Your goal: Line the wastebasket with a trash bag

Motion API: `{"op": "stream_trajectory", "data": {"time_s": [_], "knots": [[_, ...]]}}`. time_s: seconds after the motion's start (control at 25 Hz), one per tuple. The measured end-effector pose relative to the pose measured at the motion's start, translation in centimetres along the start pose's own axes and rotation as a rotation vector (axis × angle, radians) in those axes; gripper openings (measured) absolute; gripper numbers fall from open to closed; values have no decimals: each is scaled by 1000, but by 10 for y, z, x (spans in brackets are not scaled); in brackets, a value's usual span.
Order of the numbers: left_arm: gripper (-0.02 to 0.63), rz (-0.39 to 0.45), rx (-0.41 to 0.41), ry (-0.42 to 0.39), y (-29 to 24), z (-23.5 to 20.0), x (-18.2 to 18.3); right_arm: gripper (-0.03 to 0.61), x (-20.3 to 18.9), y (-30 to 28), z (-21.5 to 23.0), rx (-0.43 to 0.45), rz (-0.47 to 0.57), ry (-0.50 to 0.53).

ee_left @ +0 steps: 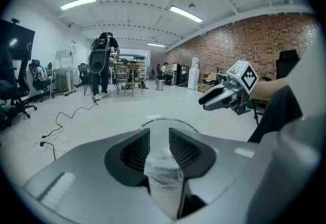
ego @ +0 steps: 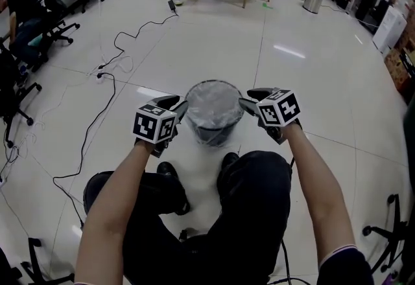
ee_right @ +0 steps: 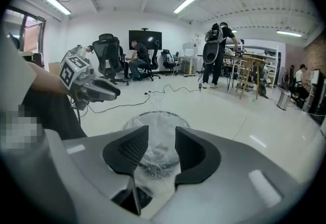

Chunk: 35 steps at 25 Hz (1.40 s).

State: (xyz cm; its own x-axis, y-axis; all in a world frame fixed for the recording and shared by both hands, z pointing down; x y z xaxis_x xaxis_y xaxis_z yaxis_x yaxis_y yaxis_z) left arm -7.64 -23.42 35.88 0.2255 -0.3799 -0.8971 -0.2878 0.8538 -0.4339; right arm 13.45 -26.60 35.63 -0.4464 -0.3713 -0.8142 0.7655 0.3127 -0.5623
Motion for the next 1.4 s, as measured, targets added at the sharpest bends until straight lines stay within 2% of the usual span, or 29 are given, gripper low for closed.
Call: {"op": "stream_trajectory", "data": {"time_s": [0.2, 0.36, 0.48, 0.64, 0.76, 1.04, 1.2, 1.4], "knots": [[106, 89, -7, -109, 7, 0, 64, 92, 39, 5, -4, -25, 111, 31], [56, 190, -4, -115, 20, -3, 107, 11, 76, 16, -9, -38, 221, 66], [12, 241, 3, -102, 27, -5, 125, 2, 105, 25, -20, -29, 295, 108], [12, 296, -7, -70, 28, 0, 138, 2, 138, 33, -39, -20, 366, 180], [12, 342, -23, -58, 27, 9, 143, 2, 149, 36, -50, -16, 389, 218], [12, 414, -53, -69, 31, 25, 144, 0, 134, 41, -53, -62, 419, 260], [12, 431, -75, -66, 37, 33, 141, 0, 123, 42, -60, -52, 427, 264], [11, 446, -80, -63, 42, 36, 144, 0, 129, 48, -72, -51, 455, 286]]}}
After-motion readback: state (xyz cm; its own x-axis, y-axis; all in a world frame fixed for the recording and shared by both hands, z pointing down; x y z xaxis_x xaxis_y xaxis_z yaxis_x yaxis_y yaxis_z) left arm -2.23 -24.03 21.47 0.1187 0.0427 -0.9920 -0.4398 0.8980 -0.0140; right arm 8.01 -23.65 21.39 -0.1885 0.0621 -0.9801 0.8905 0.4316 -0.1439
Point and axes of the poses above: the fingertips, and each gripper's own axes: y backward along the fingers, z to its right, x out of its top, the point moved 3 cm from there along y, backward along the fingers, and after that the axes turned 15 degrees about x, right-handed, at the moved point
